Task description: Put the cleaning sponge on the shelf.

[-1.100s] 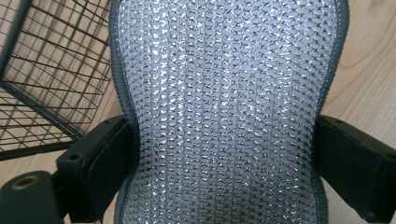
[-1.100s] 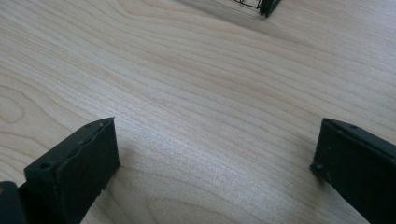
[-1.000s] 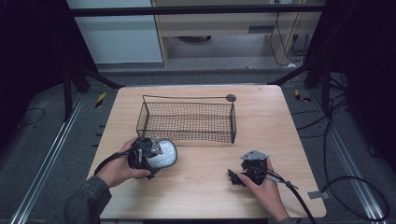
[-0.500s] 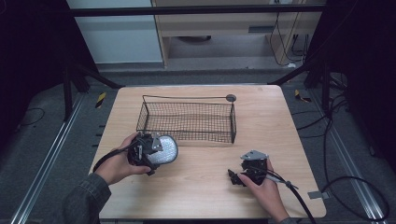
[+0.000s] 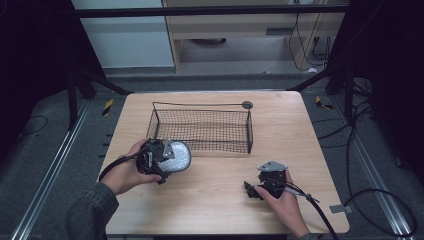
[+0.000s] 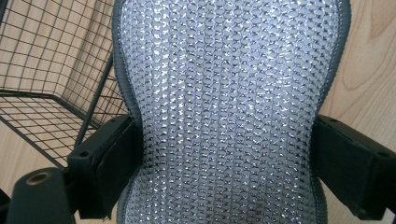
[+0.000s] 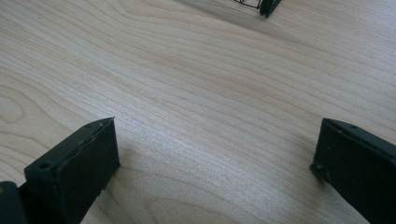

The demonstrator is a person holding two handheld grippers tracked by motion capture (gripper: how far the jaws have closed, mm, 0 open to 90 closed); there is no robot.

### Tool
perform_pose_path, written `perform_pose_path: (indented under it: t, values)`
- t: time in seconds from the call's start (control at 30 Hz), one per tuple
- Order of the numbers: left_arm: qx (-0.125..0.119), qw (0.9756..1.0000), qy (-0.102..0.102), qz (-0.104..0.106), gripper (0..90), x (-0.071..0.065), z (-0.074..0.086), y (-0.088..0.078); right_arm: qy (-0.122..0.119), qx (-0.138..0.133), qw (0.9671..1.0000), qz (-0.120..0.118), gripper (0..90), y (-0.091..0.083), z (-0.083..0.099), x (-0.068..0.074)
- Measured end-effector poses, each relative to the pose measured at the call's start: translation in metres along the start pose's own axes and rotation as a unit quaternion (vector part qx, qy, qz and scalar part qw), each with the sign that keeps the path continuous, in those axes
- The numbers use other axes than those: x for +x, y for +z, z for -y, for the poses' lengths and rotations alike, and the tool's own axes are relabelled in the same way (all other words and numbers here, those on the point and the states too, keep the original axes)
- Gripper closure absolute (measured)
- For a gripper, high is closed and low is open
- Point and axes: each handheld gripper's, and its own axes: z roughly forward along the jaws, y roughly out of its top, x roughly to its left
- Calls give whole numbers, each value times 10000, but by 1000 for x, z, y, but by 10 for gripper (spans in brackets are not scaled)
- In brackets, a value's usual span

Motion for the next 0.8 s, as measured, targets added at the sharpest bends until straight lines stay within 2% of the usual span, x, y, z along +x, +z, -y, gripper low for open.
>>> perform_pose_path:
  t: [0.5,0.8]
  values:
    - [-57,9999,21,-129,115,10,-7,-14,-9,-1,10000,2,4,0,0,0]
    - [-92,9996,5,-253,118,21,-10,-20,-11,-3,10000,0,4,0,0,0]
